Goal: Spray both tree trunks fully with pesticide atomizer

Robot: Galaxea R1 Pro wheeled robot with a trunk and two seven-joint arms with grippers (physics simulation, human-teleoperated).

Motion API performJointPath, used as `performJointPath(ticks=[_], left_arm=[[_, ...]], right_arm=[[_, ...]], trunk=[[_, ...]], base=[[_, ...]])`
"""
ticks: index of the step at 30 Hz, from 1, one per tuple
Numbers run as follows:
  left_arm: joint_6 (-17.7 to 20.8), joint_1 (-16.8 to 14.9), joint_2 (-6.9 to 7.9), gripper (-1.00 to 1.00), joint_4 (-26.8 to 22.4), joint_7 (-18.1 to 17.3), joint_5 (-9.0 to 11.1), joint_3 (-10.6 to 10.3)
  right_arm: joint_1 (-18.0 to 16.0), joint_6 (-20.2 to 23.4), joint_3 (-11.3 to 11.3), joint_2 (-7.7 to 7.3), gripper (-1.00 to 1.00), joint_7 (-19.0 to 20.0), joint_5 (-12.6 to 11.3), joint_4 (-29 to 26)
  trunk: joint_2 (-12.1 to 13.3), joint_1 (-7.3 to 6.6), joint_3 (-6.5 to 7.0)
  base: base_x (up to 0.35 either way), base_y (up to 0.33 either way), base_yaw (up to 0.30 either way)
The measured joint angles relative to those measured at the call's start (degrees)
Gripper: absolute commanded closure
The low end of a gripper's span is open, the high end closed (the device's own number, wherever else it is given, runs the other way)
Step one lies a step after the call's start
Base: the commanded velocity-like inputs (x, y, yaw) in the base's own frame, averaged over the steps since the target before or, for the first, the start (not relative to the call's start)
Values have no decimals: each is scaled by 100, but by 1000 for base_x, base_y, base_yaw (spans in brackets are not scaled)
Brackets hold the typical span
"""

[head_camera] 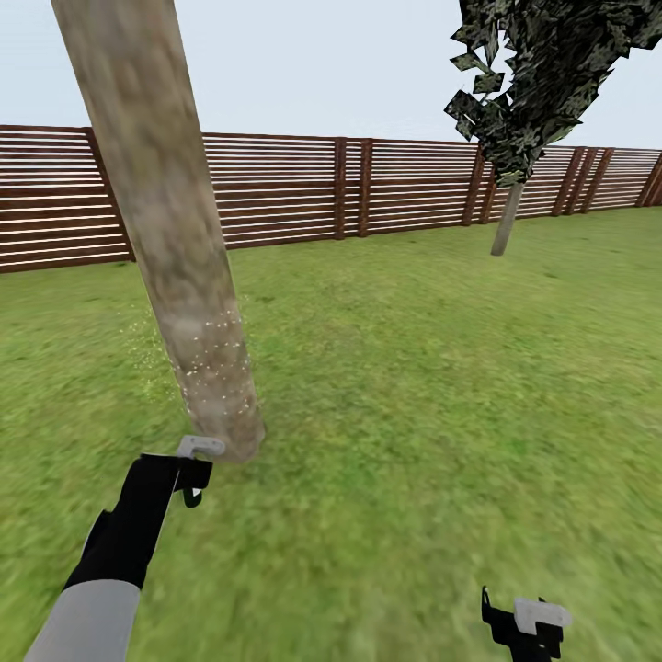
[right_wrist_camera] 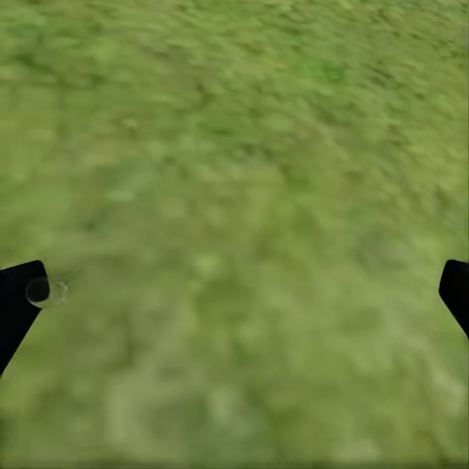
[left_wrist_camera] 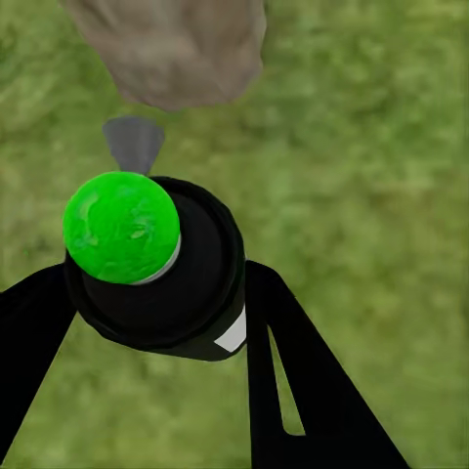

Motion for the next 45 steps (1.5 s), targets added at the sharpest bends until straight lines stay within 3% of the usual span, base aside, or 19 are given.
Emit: performJointPath(ticks=[5, 11, 38, 45], left_arm=[[-18, 1, 21, 100, 4, 10, -22, 29], [-3, 6, 63, 100, 12, 389, -10, 58], [-42, 71, 48, 100, 1, 405, 23, 135], [-44, 71, 22, 100, 12, 401, 27, 127]], right_arm=[[0, 0, 0, 0, -100, 4, 0, 0], [0, 0, 0, 8, -100, 3, 0, 0], [0, -2, 0, 6, -100, 3, 0, 0], [0, -2, -1, 0, -100, 0, -1, 0]], trunk=[[0, 0, 0], [0, 0, 0], [0, 0, 0], [0, 0, 0]], base=[[0, -120, 0], [0, -260, 145], [210, -197, 276], [34, -37, 196]])
